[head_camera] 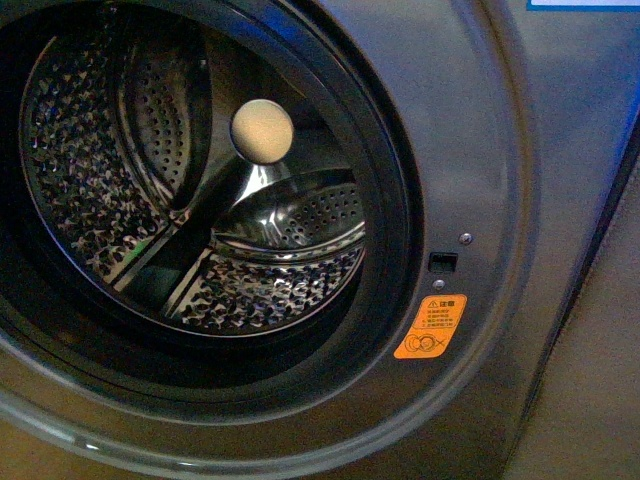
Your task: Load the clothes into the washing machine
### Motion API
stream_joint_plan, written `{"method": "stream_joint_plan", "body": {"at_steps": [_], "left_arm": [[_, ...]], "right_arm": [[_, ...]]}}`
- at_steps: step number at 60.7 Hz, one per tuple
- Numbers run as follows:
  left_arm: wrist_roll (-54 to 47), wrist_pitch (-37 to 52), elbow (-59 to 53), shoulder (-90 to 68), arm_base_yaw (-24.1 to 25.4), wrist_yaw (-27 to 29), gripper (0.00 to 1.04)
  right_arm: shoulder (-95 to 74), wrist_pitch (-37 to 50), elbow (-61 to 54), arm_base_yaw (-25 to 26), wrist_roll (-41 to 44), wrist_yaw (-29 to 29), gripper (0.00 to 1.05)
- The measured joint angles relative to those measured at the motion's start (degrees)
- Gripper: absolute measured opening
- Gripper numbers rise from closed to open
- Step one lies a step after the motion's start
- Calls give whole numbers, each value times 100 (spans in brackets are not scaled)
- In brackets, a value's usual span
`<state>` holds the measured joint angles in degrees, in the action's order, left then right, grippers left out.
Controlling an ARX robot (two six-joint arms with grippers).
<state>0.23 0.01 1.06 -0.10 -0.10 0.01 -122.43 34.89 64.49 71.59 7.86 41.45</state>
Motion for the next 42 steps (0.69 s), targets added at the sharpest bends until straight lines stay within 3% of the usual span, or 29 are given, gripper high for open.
{"method": "stream_joint_plan", "body": {"at_steps": [13, 27, 33, 42], "left_arm": [[0, 0, 0, -2, 0, 0, 98], [0, 0, 0, 0, 0, 0, 98], [0, 0, 0, 0, 0, 0, 98], [0, 0, 0, -2, 0, 0, 98]], "right_arm": [[1694, 437, -11, 2, -1019, 793, 6], [2728, 1113, 866, -72, -2413, 1014, 6], [3132, 1156, 1882, -398, -3401, 953, 6], [3383, 621, 2938, -1067, -3786, 730, 6]]}}
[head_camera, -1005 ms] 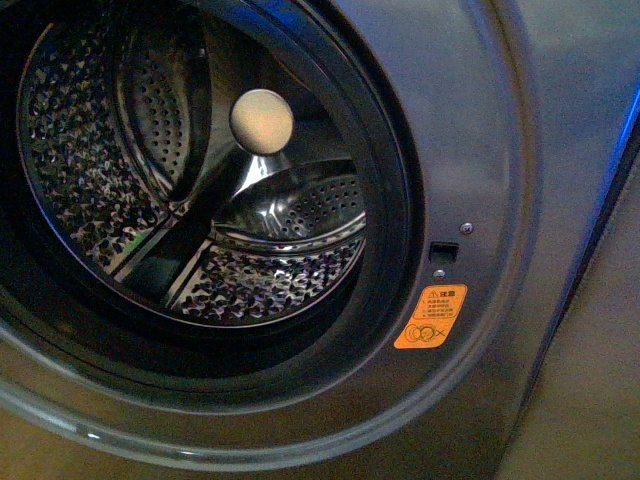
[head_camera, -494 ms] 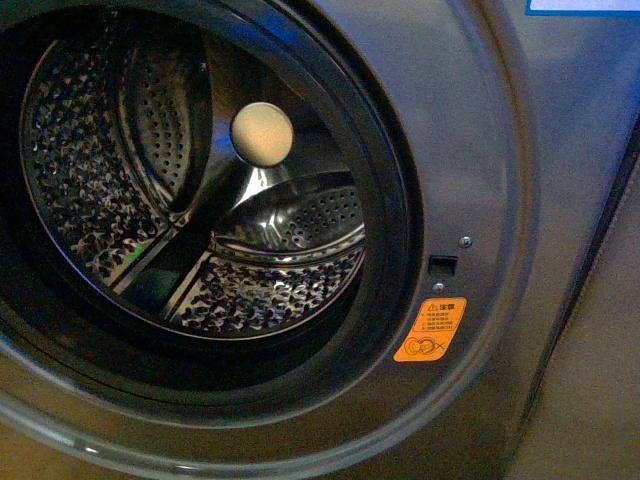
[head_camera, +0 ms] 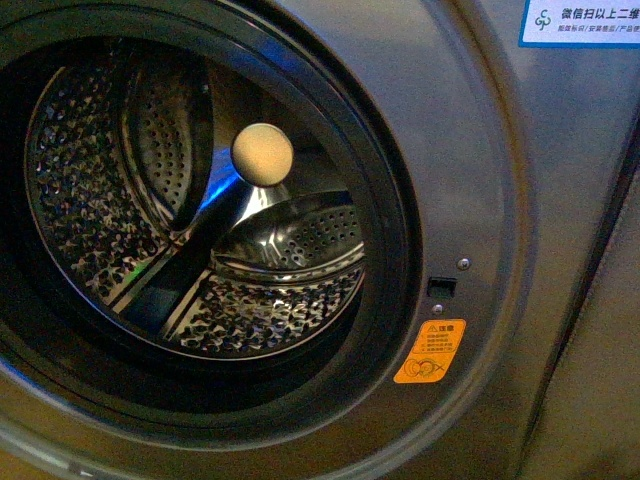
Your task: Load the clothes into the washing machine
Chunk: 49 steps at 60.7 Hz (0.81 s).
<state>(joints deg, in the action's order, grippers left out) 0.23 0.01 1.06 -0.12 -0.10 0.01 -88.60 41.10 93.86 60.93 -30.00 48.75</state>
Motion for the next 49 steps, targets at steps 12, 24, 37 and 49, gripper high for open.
{"method": "stream_joint_plan", "body": {"at_steps": [12, 24, 37, 49], "left_arm": [[0, 0, 0, 2, 0, 0, 98], [0, 0, 0, 0, 0, 0, 98], [0, 0, 0, 0, 0, 0, 98], [-2, 0, 0, 2, 0, 0, 98]], "right_arm": [[157, -1445, 1410, -1344, 155, -520, 6], [284, -2914, 2041, -2844, 645, -844, 6], [474, -4028, 1978, -4693, 1473, -1484, 6], [813, -4253, 1394, -6227, 2205, -2026, 6]]}}
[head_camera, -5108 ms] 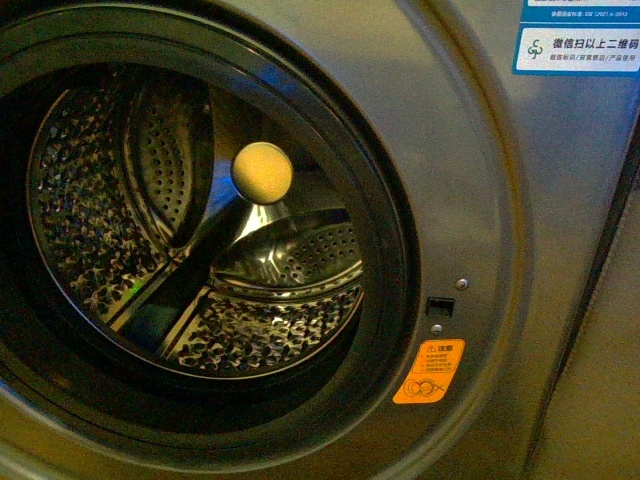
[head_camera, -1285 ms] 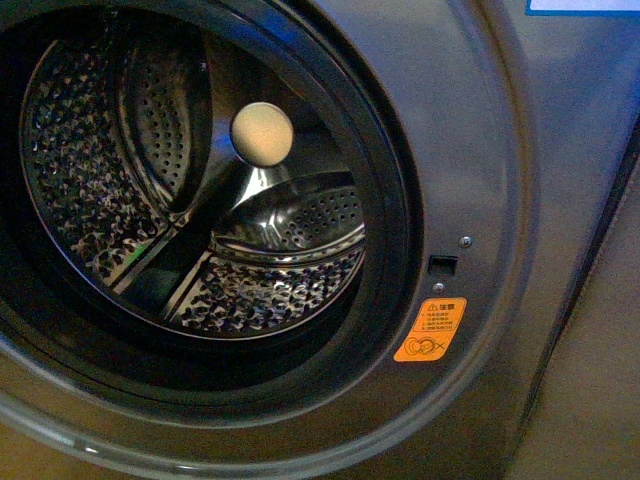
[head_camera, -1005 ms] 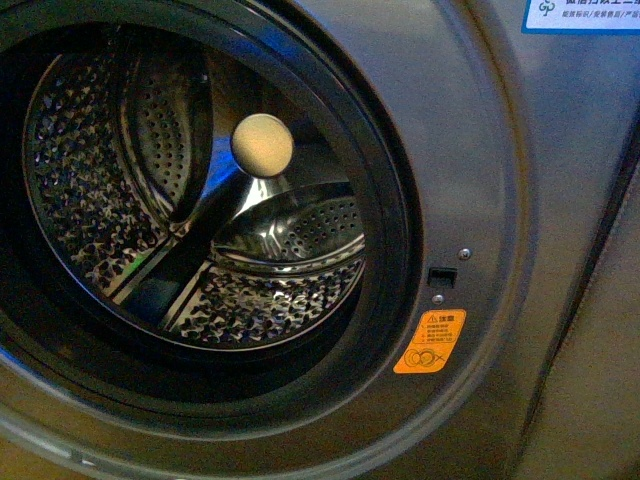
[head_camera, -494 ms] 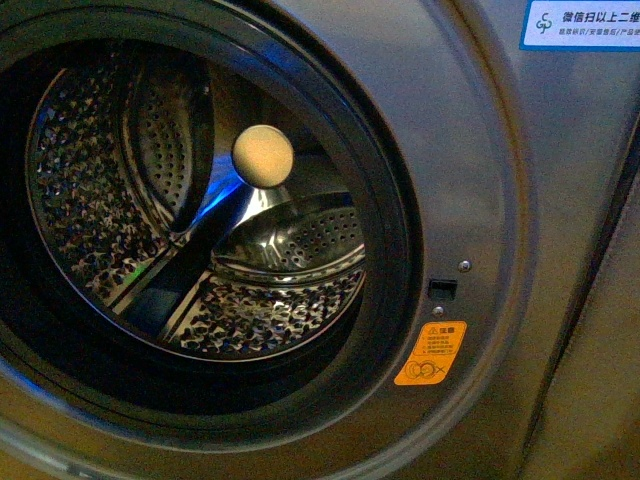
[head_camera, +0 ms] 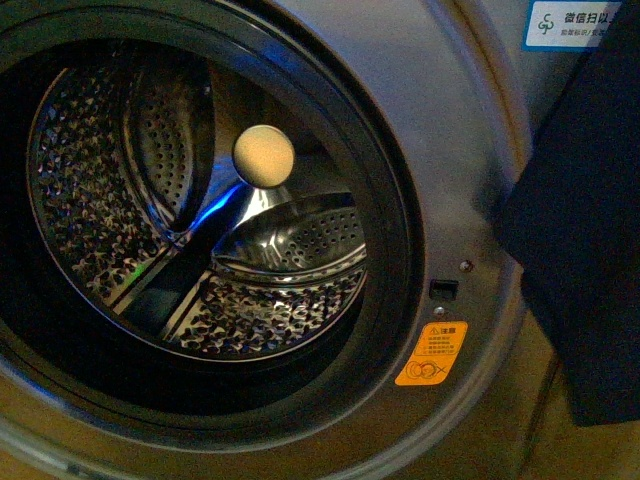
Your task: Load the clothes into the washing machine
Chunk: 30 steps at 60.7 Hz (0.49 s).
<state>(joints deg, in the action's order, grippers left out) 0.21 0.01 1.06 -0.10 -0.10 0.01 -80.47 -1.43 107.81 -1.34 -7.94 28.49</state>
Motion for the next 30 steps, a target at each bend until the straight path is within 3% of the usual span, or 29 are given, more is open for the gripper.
{"method": "stream_joint_plan", "body": {"at_steps": [30], "left_arm": [[2, 0, 0, 0, 0, 0, 98]], "right_arm": [[133, 133, -337, -116, 122, 66, 6]]}}
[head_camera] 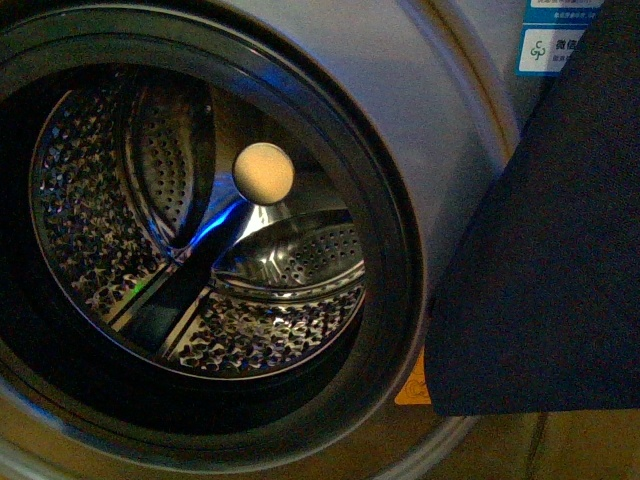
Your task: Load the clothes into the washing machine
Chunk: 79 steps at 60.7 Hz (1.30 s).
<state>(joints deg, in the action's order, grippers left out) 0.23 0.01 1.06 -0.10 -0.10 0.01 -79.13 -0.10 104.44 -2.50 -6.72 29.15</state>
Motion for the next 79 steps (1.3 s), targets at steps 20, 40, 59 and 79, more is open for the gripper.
{"method": "stream_joint_plan", "body": {"at_steps": [20, 40, 59, 79], "left_arm": [[155, -68, 55, -240, 345, -903, 98], [446, 2149, 2201, -3451, 1432, -3558, 98], [496, 3018, 4489, -5414, 520, -4927, 98], [686, 3123, 6004, -7267, -1351, -5156, 98]], "right_arm": [[0, 0, 0, 0, 4, 0, 6], [0, 0, 0, -4, 4, 0, 6], [0, 0, 0, -4, 4, 0, 6], [0, 0, 0, -4, 4, 2, 6]]}}
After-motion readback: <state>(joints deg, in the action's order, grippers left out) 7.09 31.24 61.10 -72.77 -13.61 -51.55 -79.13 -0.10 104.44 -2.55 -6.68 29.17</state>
